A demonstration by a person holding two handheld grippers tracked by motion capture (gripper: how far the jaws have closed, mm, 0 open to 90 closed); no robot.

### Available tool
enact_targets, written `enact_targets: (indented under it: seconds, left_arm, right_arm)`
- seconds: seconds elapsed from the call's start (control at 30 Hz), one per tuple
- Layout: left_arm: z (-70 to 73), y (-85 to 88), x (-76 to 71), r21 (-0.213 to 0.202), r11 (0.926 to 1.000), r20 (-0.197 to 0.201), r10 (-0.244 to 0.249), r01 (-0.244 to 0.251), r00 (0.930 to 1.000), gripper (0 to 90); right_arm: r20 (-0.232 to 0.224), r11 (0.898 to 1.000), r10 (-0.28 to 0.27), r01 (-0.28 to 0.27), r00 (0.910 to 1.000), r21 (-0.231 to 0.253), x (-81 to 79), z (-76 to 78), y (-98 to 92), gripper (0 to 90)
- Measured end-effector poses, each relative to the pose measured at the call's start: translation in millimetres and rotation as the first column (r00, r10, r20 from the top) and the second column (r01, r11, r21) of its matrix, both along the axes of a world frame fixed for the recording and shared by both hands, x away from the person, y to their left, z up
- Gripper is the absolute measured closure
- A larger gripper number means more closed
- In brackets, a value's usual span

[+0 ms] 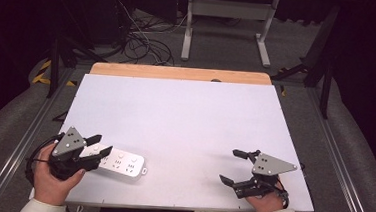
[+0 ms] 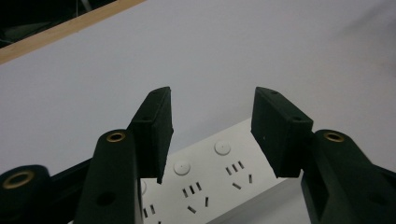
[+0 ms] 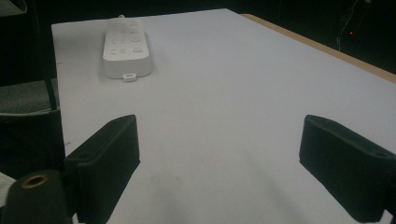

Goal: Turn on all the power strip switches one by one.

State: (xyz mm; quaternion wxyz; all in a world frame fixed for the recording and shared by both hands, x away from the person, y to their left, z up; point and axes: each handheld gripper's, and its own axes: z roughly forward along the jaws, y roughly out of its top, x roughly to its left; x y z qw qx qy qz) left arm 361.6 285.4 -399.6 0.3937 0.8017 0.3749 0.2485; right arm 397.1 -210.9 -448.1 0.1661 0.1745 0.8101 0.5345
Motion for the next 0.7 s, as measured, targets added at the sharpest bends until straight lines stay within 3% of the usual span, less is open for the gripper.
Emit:
enact_targets:
  seconds: [0.13,0.27,0.43,0.57,0.7]
  left_arm:
    - [-2.0,2.5,4.3,0.022,0.9998,-0.027,-0.002,0.002,0.9996,57.9]
    - [-2.4,7.0,7.7,0.033,0.9994,-0.018,-0.006,0.006,0.9998,66.5]
    - [-3.6,15.6,14.9,0.018,0.9994,-0.069,-0.028,0.029,0.9972,79.1]
    - [-5.8,24.5,19.9,0.024,0.9997,-0.106,0.013,-0.011,0.9943,89.1]
    - [-9.1,31.1,24.1,0.027,0.9983,-0.133,0.056,-0.052,0.9896,89.9]
  right_arm:
    - [0.000,1.000,-0.002,0.002,1.0000,0.000,0.2,-0.1,-0.2,12.6]
    - [-0.003,1.000,0.000,0.000,1.0000,-0.004,0.5,-0.3,0.1,12.7]
    - [-0.006,1.000,-0.001,0.001,1.0000,-0.004,0.8,-0.6,0.3,12.8]
    - [-0.005,1.000,-0.003,0.003,1.0000,-0.006,1.0,-0.7,0.3,12.9]
    - [-0.003,1.000,-0.007,0.007,1.0000,-0.008,0.9,-0.8,0.7,13.2]
